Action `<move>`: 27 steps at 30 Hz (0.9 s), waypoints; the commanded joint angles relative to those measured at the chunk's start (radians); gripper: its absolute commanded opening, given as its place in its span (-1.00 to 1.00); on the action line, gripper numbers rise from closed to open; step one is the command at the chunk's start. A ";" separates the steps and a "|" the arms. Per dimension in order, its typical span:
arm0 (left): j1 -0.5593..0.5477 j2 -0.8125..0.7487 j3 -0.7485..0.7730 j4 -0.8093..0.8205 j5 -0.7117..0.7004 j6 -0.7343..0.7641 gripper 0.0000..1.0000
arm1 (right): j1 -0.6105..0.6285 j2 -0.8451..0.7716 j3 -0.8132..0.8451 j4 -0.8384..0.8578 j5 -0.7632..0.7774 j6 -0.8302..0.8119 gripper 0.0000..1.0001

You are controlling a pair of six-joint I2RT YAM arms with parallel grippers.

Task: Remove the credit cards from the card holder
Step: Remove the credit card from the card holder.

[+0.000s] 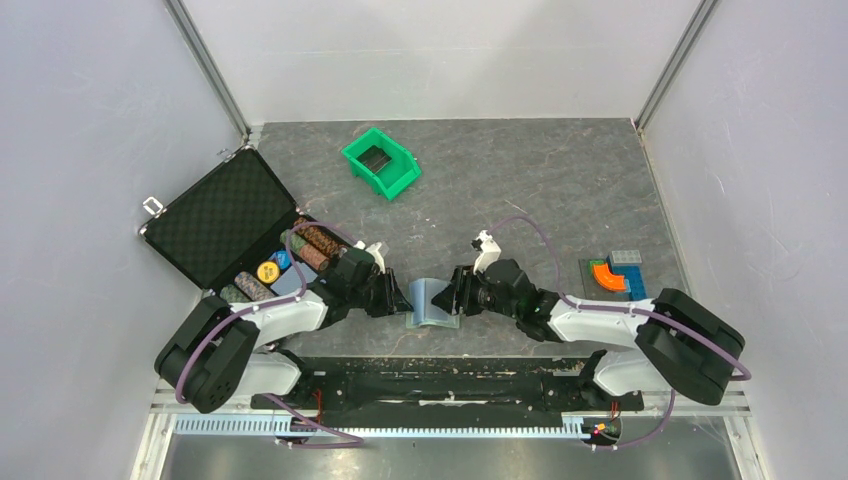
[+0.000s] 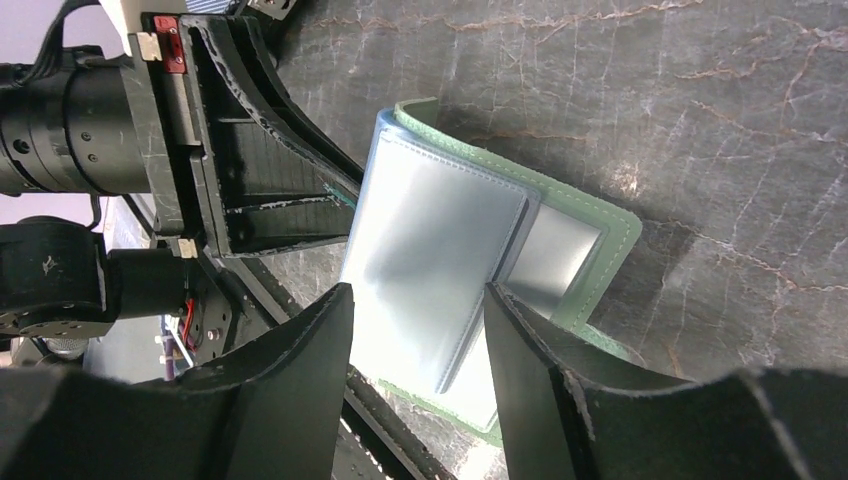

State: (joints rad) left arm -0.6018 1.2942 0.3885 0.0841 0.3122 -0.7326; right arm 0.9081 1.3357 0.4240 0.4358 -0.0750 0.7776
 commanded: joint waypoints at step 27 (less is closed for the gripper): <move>-0.017 -0.087 0.018 -0.128 -0.025 -0.034 -0.32 | 0.014 -0.095 0.015 -0.005 0.009 0.006 0.04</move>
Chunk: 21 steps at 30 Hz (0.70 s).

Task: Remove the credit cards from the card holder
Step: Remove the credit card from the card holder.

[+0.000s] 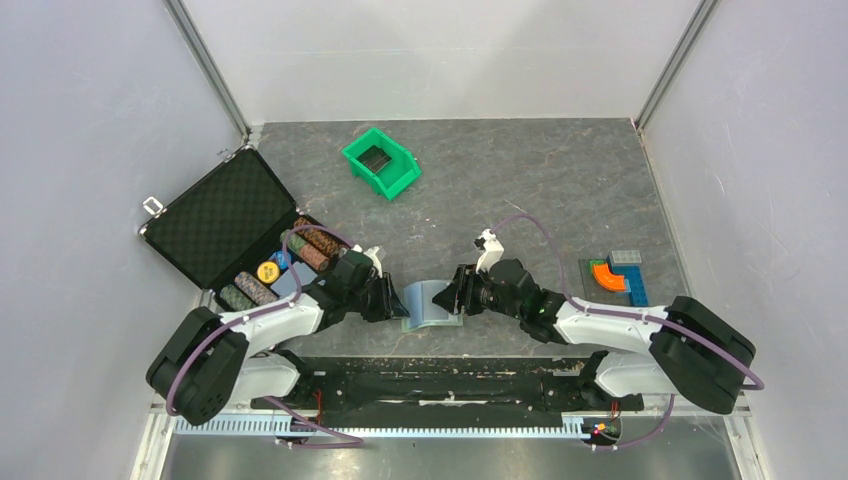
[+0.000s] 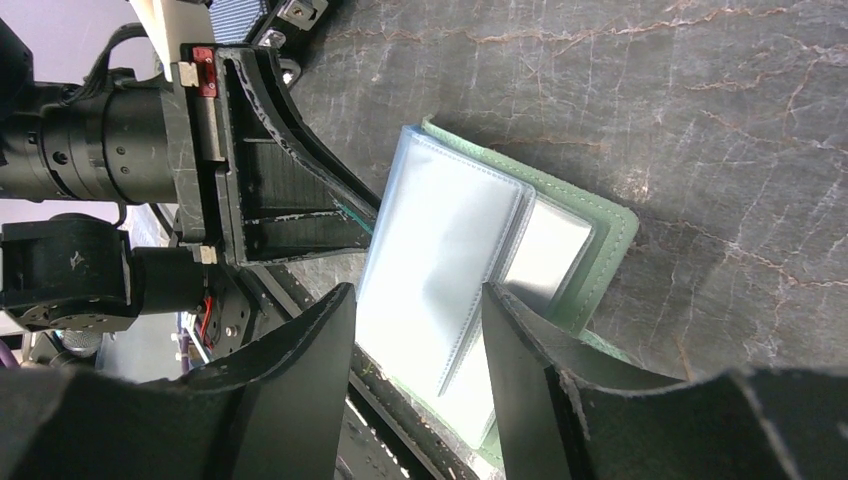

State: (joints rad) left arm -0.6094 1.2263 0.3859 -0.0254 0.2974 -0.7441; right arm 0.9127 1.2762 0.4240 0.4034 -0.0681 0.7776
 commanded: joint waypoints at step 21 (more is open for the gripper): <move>-0.023 -0.037 0.054 -0.090 -0.043 -0.007 -0.29 | 0.009 -0.053 0.016 0.031 -0.028 0.011 0.03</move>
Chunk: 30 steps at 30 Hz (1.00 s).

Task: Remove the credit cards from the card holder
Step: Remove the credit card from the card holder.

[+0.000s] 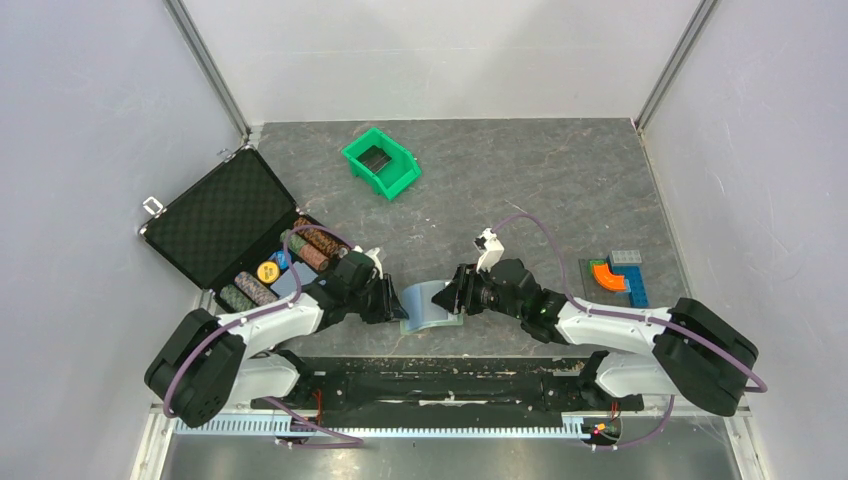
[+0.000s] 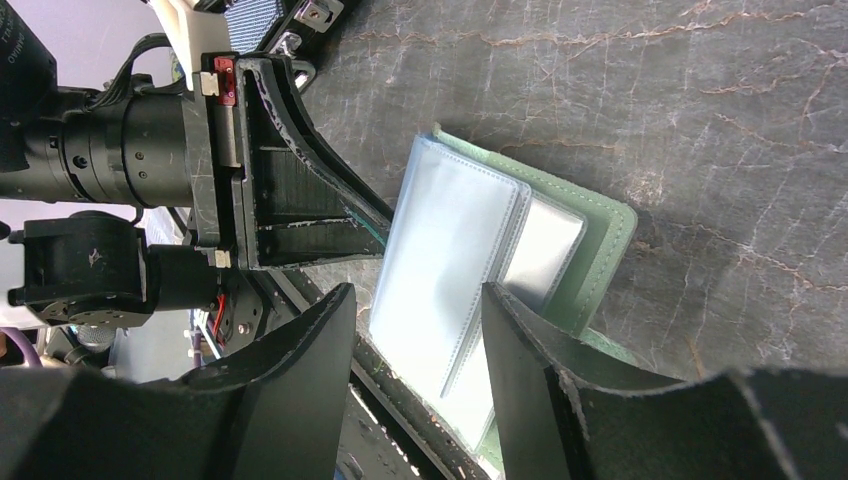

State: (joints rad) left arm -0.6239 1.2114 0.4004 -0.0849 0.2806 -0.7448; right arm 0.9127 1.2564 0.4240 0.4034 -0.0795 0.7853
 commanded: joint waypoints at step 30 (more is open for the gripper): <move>-0.043 -0.053 0.104 0.055 0.032 -0.025 -0.36 | 0.004 0.066 0.030 -0.116 0.130 -0.057 0.06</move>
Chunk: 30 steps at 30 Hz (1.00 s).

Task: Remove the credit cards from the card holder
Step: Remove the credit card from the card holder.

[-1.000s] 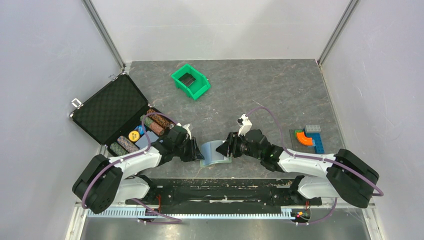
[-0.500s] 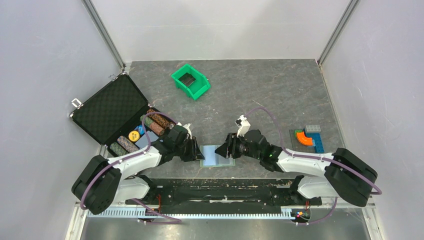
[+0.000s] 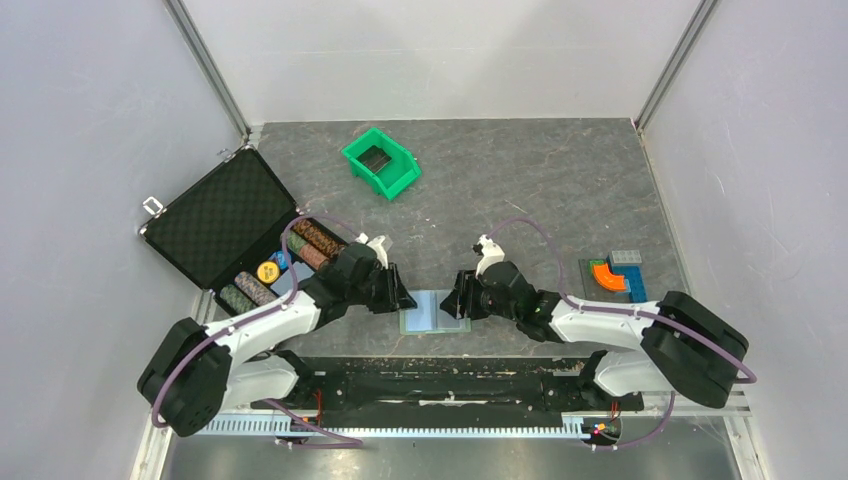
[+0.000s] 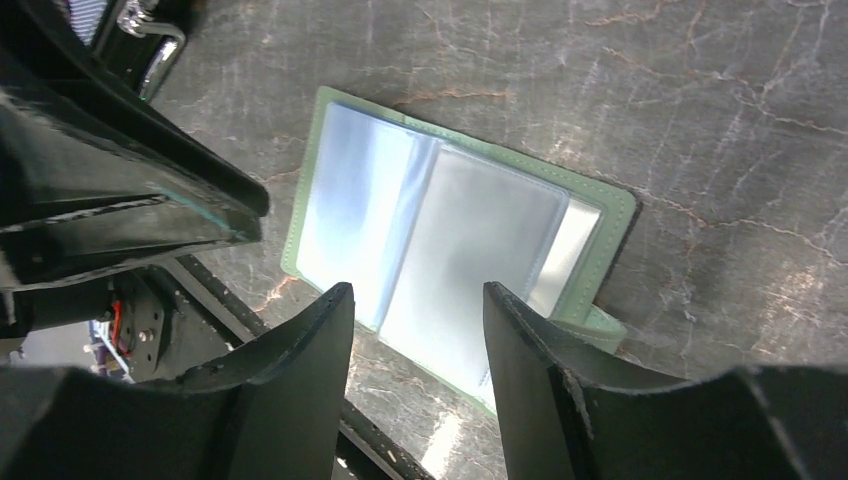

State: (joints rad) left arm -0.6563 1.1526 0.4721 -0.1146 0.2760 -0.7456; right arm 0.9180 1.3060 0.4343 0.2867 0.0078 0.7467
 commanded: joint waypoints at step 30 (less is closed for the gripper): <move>-0.012 0.178 -0.089 0.203 0.001 -0.023 -0.47 | -0.011 0.112 -0.044 0.304 -0.131 0.086 0.13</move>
State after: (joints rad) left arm -0.6636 1.3159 0.4099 0.0944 0.3092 -0.7483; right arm 0.9001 1.4090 0.3981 0.4271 -0.0334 0.7788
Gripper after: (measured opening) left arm 0.262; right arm 0.568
